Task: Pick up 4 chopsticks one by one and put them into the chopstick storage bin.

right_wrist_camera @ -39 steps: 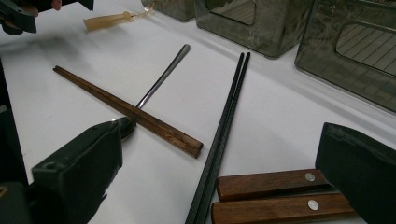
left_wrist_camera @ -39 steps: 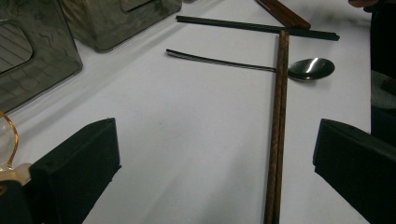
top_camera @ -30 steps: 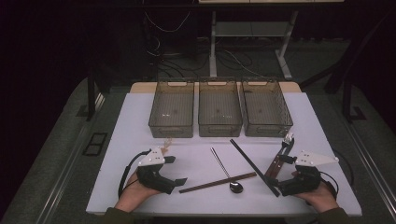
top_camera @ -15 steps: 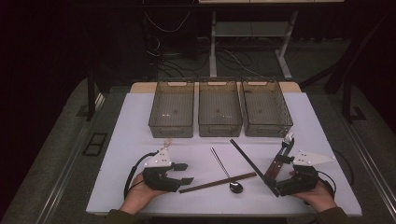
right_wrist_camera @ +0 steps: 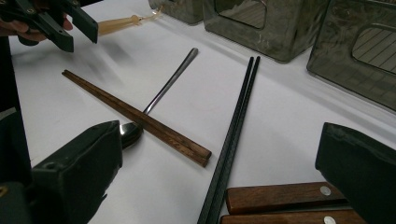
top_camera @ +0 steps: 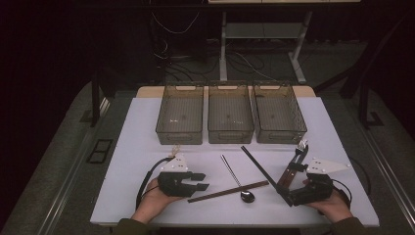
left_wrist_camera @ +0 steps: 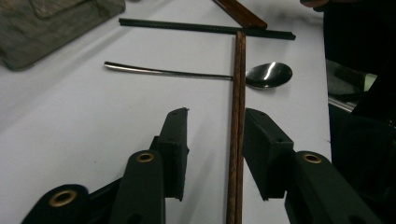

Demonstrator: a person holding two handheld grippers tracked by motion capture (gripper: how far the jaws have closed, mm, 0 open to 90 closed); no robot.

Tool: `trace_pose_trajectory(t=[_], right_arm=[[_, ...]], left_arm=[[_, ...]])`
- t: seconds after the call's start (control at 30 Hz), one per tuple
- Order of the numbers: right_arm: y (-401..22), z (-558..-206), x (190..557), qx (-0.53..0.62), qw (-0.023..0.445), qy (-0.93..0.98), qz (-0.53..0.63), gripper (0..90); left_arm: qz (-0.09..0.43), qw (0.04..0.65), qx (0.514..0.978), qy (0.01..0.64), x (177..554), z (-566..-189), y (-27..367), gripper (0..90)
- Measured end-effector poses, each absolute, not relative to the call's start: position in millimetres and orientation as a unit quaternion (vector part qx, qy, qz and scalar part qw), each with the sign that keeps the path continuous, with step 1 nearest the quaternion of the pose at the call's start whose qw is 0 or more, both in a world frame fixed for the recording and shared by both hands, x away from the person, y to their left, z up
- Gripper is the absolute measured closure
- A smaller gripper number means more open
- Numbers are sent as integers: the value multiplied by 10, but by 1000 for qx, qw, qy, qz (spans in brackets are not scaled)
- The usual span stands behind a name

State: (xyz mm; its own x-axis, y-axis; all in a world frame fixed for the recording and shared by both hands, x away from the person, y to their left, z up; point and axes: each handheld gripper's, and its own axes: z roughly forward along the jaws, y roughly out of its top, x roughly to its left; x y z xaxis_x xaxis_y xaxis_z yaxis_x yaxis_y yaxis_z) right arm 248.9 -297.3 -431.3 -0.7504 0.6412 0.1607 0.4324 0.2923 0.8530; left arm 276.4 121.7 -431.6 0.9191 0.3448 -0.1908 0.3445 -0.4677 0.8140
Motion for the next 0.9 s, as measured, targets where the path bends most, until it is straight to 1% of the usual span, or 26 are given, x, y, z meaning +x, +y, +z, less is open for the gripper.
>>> trace_pose_trajectory(t=[0.3, 0.5, 0.9], right_arm=[[-2961, -4319, 2487, 339, 106, 797, 488, 9], [-2961, -4322, 2491, 339, 107, 798, 488, 9], [-2952, -4328, 2511, 338, 107, 798, 487, 9]], left_arm=[[-4, 474, 859, 192, 2761, -4324, 1116, 646], [-9, 458, 871, 177, 2772, -4364, 986, 664], [-14, 436, 886, 160, 2770, -4432, 844, 747]])
